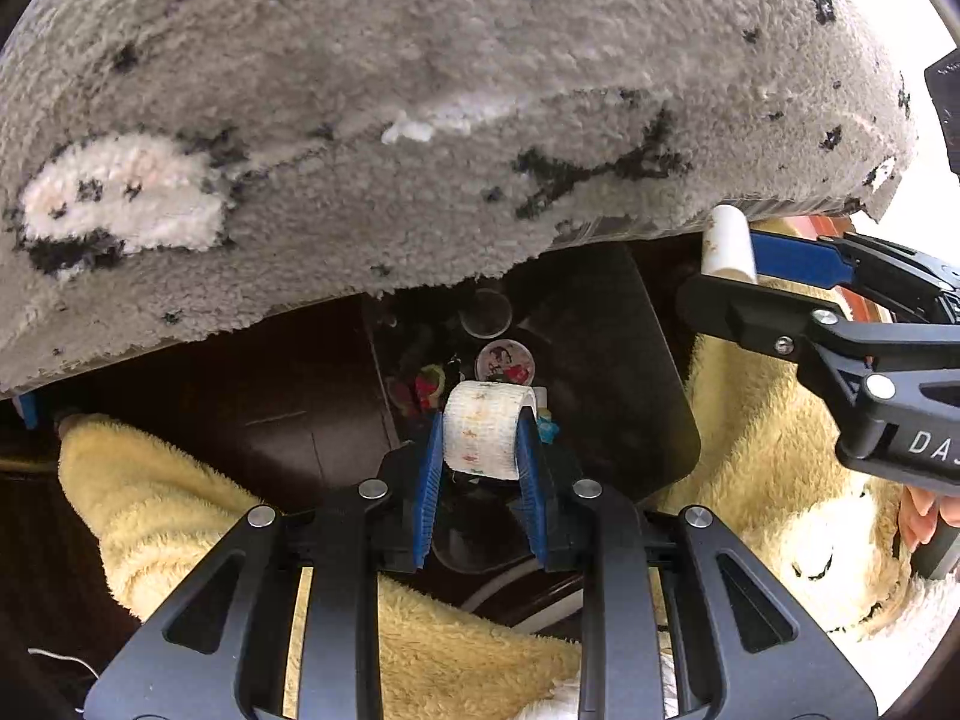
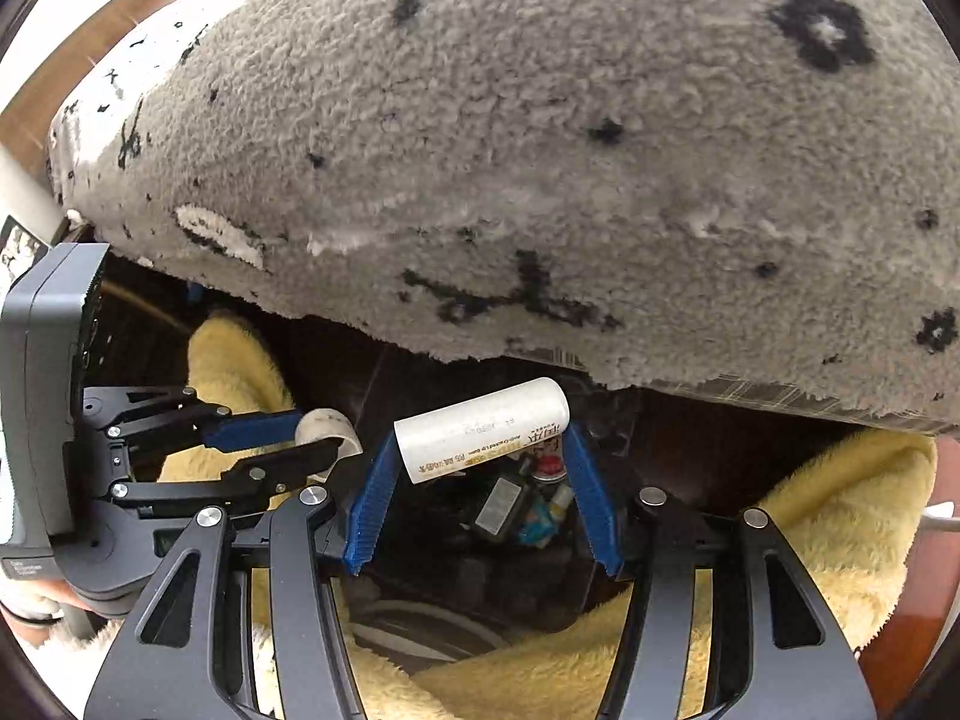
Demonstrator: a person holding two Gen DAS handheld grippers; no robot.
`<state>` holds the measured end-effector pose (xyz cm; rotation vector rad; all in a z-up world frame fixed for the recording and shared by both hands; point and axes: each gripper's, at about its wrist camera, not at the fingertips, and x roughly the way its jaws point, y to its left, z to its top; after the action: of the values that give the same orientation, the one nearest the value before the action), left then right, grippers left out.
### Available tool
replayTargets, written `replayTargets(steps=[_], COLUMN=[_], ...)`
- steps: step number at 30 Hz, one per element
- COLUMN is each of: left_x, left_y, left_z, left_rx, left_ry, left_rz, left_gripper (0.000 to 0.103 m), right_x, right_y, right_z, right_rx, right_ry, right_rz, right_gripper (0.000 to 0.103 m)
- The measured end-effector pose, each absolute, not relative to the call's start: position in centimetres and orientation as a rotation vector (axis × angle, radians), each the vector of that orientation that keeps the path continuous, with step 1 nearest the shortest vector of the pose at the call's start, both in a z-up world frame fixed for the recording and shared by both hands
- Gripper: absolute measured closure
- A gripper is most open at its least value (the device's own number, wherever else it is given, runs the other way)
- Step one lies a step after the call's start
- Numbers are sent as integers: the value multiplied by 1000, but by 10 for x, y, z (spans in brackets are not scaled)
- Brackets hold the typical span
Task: Collect trash
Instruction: 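Open both tools to drop the tube and tape roll into the bin, then raise both open tools back over the bed toward the black spool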
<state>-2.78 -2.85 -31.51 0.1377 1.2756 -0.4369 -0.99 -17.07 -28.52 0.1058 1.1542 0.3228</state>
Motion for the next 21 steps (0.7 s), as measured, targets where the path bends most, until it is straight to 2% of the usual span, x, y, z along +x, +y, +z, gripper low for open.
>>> replayTargets(steps=[2,7,9,16,18,21], left_x=[-28,-25,-25,-35,-38,-38], left_y=[-27,-28,-28,-28,-25,-18], left_z=[-315,-299,-291,-265,-255,-237], left_rx=[136,131,131,150,159,156], left_ry=[1276,1272,1264,1212,1187,1138], left_rz=[-438,-442,-446,-444,-438,-428], left_gripper=[76,60,47,22,13,10], right_x=[-10,-11,-11,-15,-17,-19], right_y=[-170,-175,-180,-202,-208,-215], right_z=[-285,-281,-277,-253,-245,-232], right_rx=[102,108,115,130,125,102], right_ry=[1159,1154,1145,1080,1059,1024], right_rz=[324,308,298,227,204,172], right_gripper=[46,33,30,17,16,12])
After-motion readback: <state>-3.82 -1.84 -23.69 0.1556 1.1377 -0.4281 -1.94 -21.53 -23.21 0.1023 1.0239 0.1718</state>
